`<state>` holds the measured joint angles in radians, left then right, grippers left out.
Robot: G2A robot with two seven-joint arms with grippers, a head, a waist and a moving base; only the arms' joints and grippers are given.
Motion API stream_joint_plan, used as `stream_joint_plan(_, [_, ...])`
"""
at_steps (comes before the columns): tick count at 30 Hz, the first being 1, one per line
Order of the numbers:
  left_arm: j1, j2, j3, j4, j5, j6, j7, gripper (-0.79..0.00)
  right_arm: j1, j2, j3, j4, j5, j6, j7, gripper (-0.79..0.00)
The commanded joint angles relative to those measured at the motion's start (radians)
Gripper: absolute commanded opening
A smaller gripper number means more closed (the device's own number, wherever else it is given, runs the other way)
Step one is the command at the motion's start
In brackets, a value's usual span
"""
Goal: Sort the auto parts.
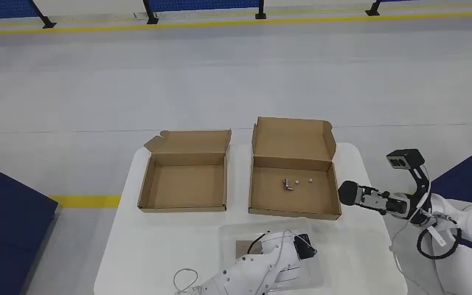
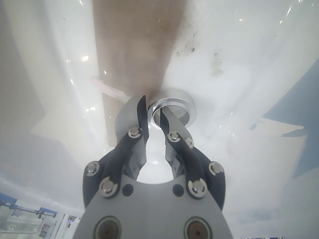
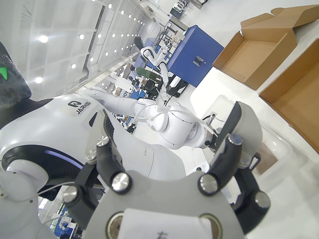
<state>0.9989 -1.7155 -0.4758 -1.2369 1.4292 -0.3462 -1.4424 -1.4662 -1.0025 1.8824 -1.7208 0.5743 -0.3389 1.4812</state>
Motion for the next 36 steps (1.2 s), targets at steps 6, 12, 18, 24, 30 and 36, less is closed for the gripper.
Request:
stream_joint_plan(6, [-0.003,-0.003,0.0,0.012,0.002,0.001,0.007,-0.785,0.0,0.0,0.0,0.0,0.0,0.0,0.0,0.0])
stream_joint_plan(12, [-0.002,0.001,-0.023,-0.022,0.016,0.032,0.018,-0.785,0.0,0.0,0.0,0.0,0.0,0.0,0.0,0.0])
stream_joint_plan(18, [0.043,0.036,-0.1,-0.194,0.029,0.026,-0.035,-0.785,0.0,0.0,0.0,0.0,0.0,0.0,0.0,0.0])
stream_joint_plan(24, [0.093,0.067,-0.139,-0.327,0.062,0.024,-0.056,-0.785,0.0,0.0,0.0,0.0,0.0,0.0,0.0,0.0])
stream_joint_plan(30, [0.093,0.067,-0.139,-0.327,0.062,0.024,-0.056,-0.785,0.0,0.0,0.0,0.0,0.0,0.0,0.0,0.0])
stream_joint_plan(36, [0.152,0.098,-0.275,-0.397,0.01,0.034,0.05,-0.785,0.0,0.0,0.0,0.0,0.0,0.0,0.0,0.0])
